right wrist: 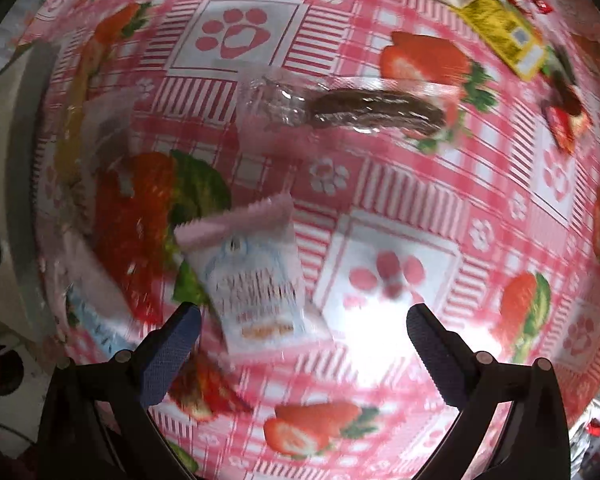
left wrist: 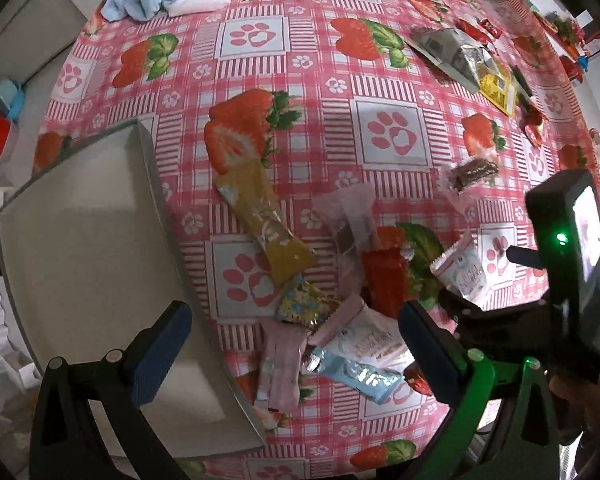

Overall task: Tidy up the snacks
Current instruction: 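Grasp the pink Crispy Cranberry bag with the right tool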

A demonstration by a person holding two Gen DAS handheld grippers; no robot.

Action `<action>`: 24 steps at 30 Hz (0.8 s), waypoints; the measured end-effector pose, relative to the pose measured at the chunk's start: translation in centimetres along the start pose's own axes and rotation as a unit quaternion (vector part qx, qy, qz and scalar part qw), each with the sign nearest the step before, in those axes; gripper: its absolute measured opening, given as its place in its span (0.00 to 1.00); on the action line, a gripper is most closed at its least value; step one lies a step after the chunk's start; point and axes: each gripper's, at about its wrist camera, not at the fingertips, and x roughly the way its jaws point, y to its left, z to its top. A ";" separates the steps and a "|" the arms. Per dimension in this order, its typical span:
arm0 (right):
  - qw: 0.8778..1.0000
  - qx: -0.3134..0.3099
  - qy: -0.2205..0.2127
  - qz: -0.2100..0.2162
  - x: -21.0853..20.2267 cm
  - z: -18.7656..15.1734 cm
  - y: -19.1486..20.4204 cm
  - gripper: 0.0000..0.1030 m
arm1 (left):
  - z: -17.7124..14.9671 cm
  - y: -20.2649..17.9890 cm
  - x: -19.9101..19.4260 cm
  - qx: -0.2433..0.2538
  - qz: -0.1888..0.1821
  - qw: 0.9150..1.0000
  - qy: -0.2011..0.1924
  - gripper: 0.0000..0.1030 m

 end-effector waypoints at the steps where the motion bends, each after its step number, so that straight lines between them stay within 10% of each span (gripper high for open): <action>1: 1.000 0.000 0.001 -0.001 0.2 0.7 0.1 1.00 | 0.2 0.1 0.0 -0.001 0.002 1.000 0.001 1.00; 17: 0.999 -0.038 0.022 0.003 0.7 3.9 1.5 0.95 | 0.7 -0.3 2.5 -0.018 -0.019 0.999 0.027 1.00; 22: 0.998 -0.057 -0.006 0.010 -0.5 1.5 1.2 0.41 | -1.5 -1.6 3.3 -0.007 -0.019 0.999 0.037 1.00; 24: 0.998 -0.056 -0.007 0.016 -1.1 1.1 0.9 0.40 | -2.3 -2.2 3.6 -0.006 -0.021 0.999 0.041 1.00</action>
